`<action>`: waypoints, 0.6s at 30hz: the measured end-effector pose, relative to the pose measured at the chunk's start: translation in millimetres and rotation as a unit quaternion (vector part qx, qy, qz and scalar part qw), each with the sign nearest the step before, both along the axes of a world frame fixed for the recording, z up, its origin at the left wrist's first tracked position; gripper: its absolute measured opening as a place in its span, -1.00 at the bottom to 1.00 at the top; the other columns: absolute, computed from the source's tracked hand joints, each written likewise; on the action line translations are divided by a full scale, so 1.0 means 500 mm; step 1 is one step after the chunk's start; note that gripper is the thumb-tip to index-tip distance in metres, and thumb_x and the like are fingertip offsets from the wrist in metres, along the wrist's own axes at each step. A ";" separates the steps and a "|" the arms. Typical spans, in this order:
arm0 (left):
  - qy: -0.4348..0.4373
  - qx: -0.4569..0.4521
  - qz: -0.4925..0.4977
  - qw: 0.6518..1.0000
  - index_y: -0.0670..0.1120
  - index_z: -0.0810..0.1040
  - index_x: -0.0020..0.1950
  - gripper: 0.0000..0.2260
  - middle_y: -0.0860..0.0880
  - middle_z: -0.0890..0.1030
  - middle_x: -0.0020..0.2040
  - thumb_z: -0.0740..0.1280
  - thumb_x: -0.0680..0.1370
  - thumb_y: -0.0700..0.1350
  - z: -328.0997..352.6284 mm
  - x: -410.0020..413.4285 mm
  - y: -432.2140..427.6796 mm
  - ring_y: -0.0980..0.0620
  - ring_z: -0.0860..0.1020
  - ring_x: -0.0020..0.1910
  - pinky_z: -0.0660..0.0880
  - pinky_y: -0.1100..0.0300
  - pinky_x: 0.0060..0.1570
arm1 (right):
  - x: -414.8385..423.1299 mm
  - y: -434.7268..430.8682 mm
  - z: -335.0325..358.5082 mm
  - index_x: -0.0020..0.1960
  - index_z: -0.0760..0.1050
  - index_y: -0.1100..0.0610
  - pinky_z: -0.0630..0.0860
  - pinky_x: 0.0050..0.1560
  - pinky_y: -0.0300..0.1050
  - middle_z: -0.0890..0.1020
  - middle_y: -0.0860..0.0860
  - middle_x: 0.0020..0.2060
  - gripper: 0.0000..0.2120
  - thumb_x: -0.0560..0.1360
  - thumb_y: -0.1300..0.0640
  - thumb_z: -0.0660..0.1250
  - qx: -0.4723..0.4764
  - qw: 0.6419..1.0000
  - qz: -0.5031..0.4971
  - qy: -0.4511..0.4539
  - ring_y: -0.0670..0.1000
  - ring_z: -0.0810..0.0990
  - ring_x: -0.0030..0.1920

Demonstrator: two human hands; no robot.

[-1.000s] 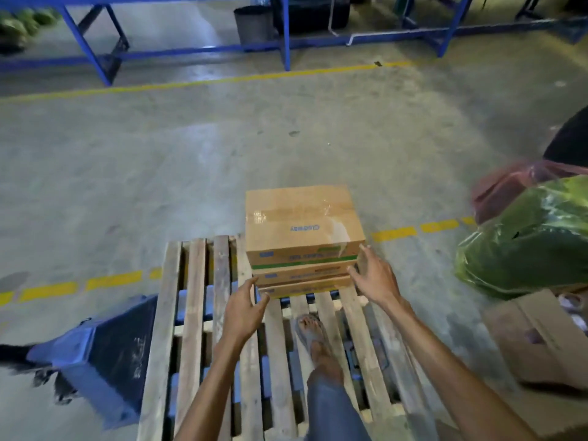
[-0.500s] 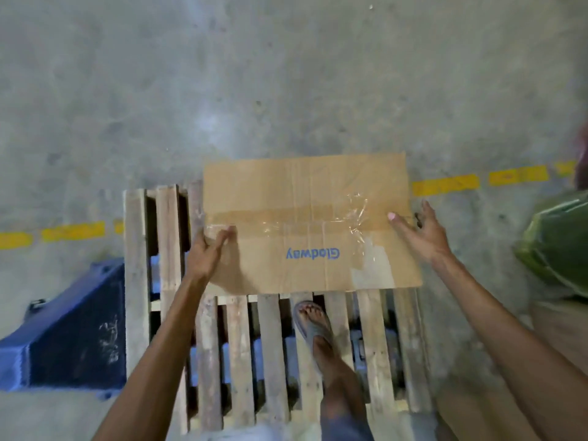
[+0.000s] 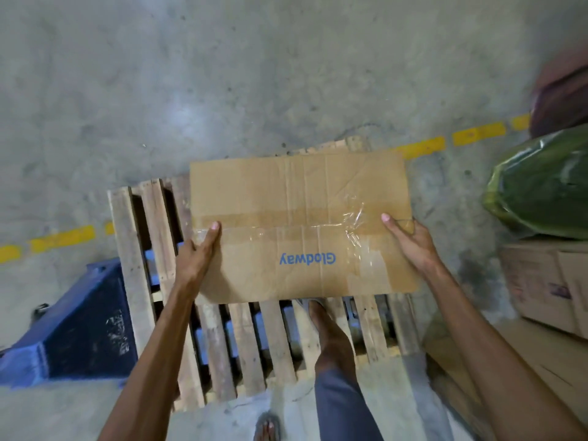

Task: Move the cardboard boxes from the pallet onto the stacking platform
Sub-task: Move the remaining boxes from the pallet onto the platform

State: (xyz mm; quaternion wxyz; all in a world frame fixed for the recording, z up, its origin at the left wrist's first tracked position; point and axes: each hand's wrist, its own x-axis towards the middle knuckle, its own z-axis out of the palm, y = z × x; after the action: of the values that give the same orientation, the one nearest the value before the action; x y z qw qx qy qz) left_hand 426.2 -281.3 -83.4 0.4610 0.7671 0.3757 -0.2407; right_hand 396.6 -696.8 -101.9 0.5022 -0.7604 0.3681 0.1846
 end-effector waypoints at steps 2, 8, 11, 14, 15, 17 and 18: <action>-0.015 -0.008 -0.027 0.999 0.01 0.54 0.23 -0.54 -0.08 0.59 0.12 0.33 0.53 0.32 0.050 -0.053 -0.005 -0.10 0.56 0.07 0.40 0.05 0.06 | -0.094 -0.003 0.065 0.26 0.61 -0.06 0.54 0.30 0.03 0.71 -0.12 0.09 -0.40 0.37 -0.41 0.43 0.000 0.999 -0.038 -0.011 -0.03 0.66 0.15; -0.095 -0.041 -0.154 0.983 0.01 0.58 0.32 -0.42 -0.09 0.63 0.25 0.35 0.49 0.39 0.224 -0.277 -0.003 -0.09 0.58 0.20 0.46 0.03 0.27 | -0.492 0.046 0.277 0.24 0.59 -0.11 0.60 0.22 0.13 0.72 -0.09 0.05 -0.32 0.30 -0.52 0.40 -0.026 0.990 -0.135 -0.045 0.03 0.68 0.08; -0.116 -0.029 -0.214 0.969 -0.09 0.53 0.42 -0.33 -0.16 0.58 0.36 0.32 0.52 0.37 0.298 -0.401 -0.012 -0.16 0.53 0.34 0.39 0.05 0.27 | -0.715 0.091 0.358 0.16 0.64 -0.07 0.57 0.24 0.08 0.72 -0.11 0.02 -0.40 0.31 -0.46 0.44 -0.052 0.975 -0.204 -0.064 0.03 0.68 0.10; -0.133 -0.017 -0.296 0.946 -0.17 0.48 0.46 -0.33 -0.24 0.52 0.42 0.29 0.57 0.32 0.394 -0.559 -0.031 -0.24 0.48 0.39 0.37 -0.04 0.34 | -0.972 0.139 0.458 0.26 0.61 -0.03 0.54 0.26 0.06 0.71 -0.06 0.07 -0.27 0.28 -0.49 0.43 -0.075 0.957 -0.274 -0.065 0.05 0.65 0.13; -0.140 -0.022 -0.326 0.935 -0.16 0.49 0.45 -0.34 -0.24 0.53 0.41 0.29 0.56 0.32 0.426 -0.615 -0.041 -0.25 0.48 0.39 0.37 -0.04 0.34 | -1.066 0.158 0.495 0.29 0.59 -0.04 0.54 0.27 0.06 0.69 -0.04 0.10 -0.23 0.26 -0.52 0.42 -0.088 0.945 -0.310 -0.059 0.06 0.64 0.13; -0.138 -0.023 -0.371 0.918 -0.13 0.54 0.40 -0.30 -0.24 0.56 0.37 0.28 0.52 0.39 0.456 -0.689 -0.058 -0.25 0.52 0.34 0.40 -0.04 0.30 | -1.214 0.191 0.546 0.28 0.58 -0.06 0.54 0.28 0.12 0.68 -0.03 0.12 -0.18 0.22 -0.58 0.40 -0.086 0.931 -0.351 -0.046 0.09 0.64 0.12; -0.132 -0.028 -0.411 0.902 -0.13 0.56 0.38 -0.27 -0.23 0.58 0.34 0.28 0.49 0.43 0.470 -0.735 -0.076 -0.24 0.54 0.28 0.41 -0.03 0.25 | -1.306 0.215 0.577 0.24 0.58 -0.06 0.54 0.27 0.13 0.67 -0.03 0.11 -0.22 0.23 -0.57 0.38 -0.086 0.922 -0.376 -0.037 0.10 0.64 0.12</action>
State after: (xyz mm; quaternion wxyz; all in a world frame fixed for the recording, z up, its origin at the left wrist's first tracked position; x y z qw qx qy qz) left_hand 58.8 -319.6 151.7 0.3881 0.8647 -0.0442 -0.3157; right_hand -256.5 -589.4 186.4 0.4809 -0.6123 0.6227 -0.0784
